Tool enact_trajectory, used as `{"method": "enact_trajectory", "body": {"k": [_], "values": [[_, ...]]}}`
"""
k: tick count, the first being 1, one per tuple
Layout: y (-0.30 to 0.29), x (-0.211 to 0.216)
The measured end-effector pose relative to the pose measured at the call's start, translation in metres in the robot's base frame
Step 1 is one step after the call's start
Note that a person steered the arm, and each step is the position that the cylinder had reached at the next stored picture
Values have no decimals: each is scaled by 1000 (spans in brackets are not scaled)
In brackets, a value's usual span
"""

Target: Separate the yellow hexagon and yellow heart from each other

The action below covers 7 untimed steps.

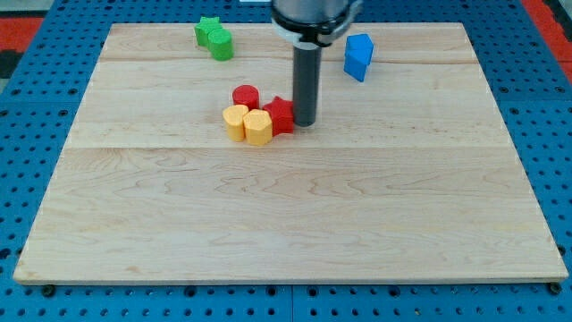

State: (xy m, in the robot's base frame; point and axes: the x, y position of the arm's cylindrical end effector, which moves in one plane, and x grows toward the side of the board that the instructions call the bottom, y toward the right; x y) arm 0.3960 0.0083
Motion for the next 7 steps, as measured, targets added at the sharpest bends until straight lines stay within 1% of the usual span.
{"method": "enact_trajectory", "body": {"k": [2,3,4,5,7], "values": [[-33,-26],[-33,-21],[-6,6],[-9,24],[-77,24]]}}
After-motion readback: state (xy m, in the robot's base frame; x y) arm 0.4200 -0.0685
